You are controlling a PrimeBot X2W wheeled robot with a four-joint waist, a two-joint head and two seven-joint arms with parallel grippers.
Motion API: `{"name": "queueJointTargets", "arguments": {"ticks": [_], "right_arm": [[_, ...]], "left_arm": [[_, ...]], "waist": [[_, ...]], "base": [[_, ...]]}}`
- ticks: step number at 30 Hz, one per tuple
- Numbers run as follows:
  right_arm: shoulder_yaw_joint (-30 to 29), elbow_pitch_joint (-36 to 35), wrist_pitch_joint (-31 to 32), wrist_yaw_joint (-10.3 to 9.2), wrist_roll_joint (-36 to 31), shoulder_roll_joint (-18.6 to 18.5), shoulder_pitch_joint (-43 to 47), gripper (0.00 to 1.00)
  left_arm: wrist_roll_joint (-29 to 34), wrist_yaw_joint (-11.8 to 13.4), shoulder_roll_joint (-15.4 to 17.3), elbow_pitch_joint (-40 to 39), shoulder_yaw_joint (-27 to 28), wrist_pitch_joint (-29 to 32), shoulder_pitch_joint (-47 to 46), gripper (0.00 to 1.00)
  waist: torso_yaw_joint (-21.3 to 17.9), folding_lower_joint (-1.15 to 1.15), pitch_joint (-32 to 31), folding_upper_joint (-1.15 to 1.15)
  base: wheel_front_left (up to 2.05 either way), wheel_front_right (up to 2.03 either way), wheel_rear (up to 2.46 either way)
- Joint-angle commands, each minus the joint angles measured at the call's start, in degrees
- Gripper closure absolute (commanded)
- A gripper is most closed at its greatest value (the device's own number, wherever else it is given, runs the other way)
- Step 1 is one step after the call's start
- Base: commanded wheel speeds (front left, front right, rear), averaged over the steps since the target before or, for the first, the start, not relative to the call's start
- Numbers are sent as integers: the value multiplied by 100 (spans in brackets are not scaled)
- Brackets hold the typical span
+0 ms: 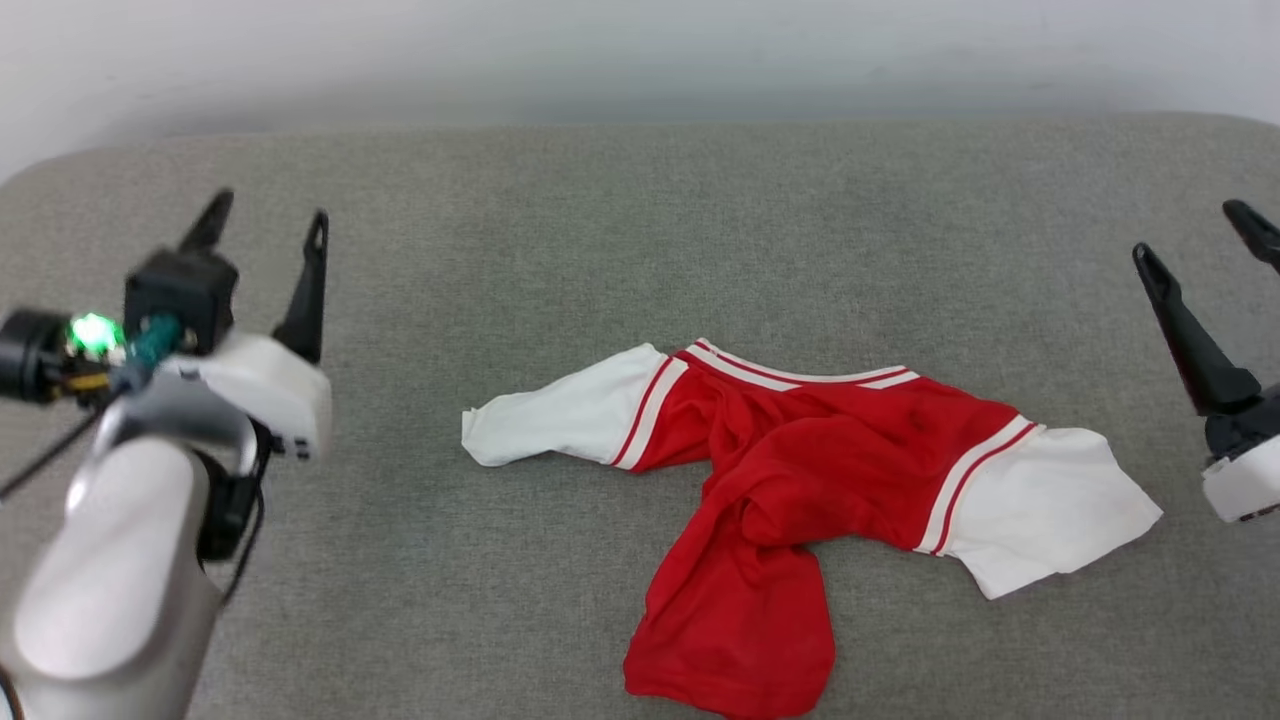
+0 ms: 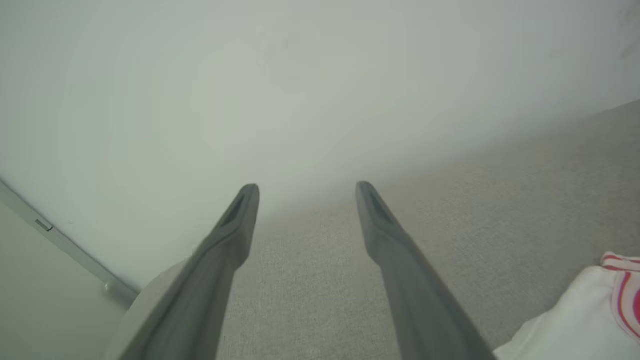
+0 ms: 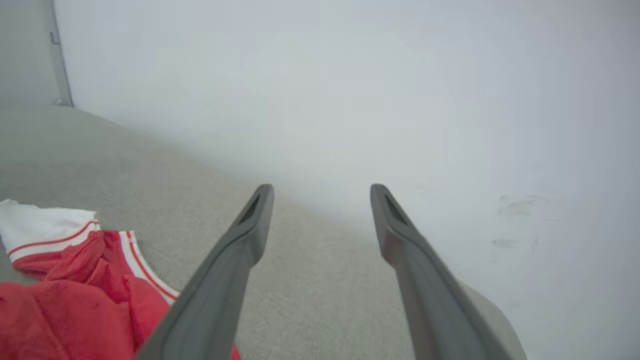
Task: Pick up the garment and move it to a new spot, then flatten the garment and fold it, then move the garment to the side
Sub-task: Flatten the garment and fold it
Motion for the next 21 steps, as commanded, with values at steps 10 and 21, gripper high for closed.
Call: {"name": "queueJointTargets", "arguments": {"ticks": [10,21], "right_arm": [[-1417,-1223,-337,-6,-1606,2087,1371,0],[-981,-1238,-489,-6,-1984,2273,1018,0]], "left_arm": [[-465,-850,392,-21,-719,2066,-1257,0],[-3027,-917,1428,-486,-4167,5312,-3102,0]], "waist": [[-78,0,397,0],[-397,0,1106,0]], "base": [[0,0,0],[0,0,0]]}}
